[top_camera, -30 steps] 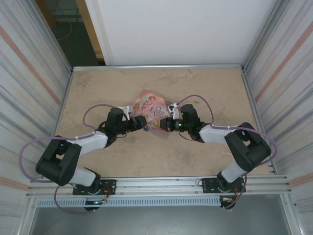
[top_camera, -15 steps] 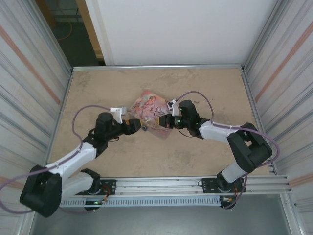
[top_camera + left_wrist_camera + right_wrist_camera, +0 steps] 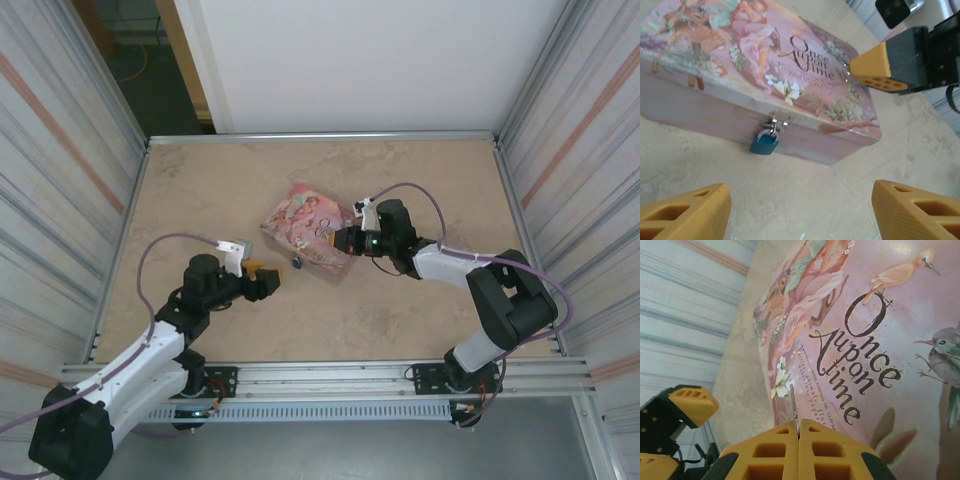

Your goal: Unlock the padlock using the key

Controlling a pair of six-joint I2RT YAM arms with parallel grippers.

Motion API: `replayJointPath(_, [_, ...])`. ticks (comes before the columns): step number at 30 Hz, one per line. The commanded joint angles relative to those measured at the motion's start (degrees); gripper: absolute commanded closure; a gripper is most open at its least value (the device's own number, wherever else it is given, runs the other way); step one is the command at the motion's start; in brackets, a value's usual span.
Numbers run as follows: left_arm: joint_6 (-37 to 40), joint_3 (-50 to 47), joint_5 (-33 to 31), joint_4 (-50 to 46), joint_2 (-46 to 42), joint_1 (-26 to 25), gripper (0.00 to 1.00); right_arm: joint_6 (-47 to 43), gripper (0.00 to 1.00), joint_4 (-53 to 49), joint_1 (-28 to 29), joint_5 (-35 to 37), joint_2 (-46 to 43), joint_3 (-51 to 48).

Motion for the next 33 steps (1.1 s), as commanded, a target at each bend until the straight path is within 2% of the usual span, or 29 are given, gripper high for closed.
replayJointPath(1, [2.7,-0.9,1.1,3.0,0.3,0.3,0.25,-1.1,1.0,0.6,-0.2,-0.8,0.9,-1.0])
replayJointPath(7, [2.8,0.1,3.4,5.5,7.2,0.3,0.23,-2.5,1.0,-2.0,-0.2,0.2,1.5,-1.1])
replayJointPath(15, [2.7,0.9,3.8,14.0,19.1,0.3,0.28,-3.2,1.0,-2.9,-0.2,1.1,2.3,-1.7])
replayJointPath(33, [3.2,5.5,8.1,27.2,37.5,0.7,0.3,-3.9,1.0,-2.9,-0.2,1.0,3.4,-1.9])
